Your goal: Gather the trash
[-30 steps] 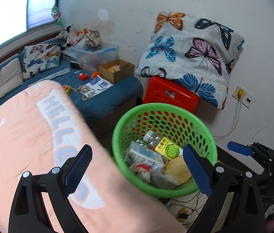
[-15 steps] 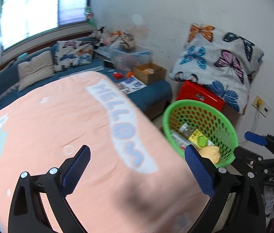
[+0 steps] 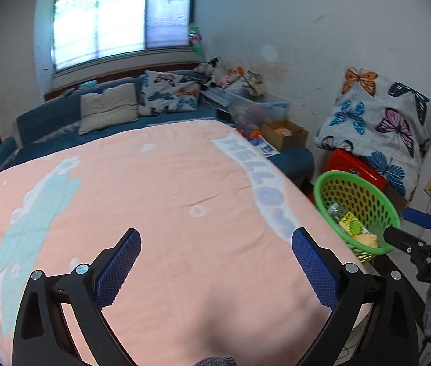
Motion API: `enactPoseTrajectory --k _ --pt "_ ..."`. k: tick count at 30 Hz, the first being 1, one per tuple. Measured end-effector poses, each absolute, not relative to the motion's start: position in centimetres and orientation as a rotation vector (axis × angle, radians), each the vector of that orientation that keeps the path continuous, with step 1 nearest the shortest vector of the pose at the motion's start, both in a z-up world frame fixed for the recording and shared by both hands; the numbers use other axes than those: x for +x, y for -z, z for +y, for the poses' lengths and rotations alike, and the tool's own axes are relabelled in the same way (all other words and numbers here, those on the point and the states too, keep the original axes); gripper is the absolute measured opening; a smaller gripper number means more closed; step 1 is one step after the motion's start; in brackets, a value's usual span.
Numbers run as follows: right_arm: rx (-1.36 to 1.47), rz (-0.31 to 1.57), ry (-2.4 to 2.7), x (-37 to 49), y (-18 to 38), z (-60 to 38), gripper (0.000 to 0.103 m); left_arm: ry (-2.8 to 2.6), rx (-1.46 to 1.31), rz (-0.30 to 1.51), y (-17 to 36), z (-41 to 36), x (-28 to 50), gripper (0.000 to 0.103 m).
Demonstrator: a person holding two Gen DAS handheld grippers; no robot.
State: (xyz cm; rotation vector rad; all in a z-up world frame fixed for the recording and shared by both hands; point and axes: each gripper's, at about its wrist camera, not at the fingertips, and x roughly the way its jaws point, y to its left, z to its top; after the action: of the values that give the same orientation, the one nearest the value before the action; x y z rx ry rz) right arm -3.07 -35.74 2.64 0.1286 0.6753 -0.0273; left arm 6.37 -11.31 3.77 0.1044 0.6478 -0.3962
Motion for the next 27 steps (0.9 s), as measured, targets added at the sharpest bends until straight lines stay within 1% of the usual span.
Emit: enactPoseTrajectory --k 11,19,27 --pt "0.097 0.682 -0.025 -3.2 -2.0 -32.6 0.093 0.3 0.042 0.655 -2.7 -6.5 3.7 0.096" --pt "0.098 0.679 -0.046 -3.7 -1.7 -31.7 0.096 0.288 0.033 0.644 -2.5 -5.6 2.3 0.096" --pt "0.109 0.668 -0.05 -4.3 -1.8 -31.5 0.097 0.294 0.044 0.62 -2.7 -5.6 1.3 0.096"
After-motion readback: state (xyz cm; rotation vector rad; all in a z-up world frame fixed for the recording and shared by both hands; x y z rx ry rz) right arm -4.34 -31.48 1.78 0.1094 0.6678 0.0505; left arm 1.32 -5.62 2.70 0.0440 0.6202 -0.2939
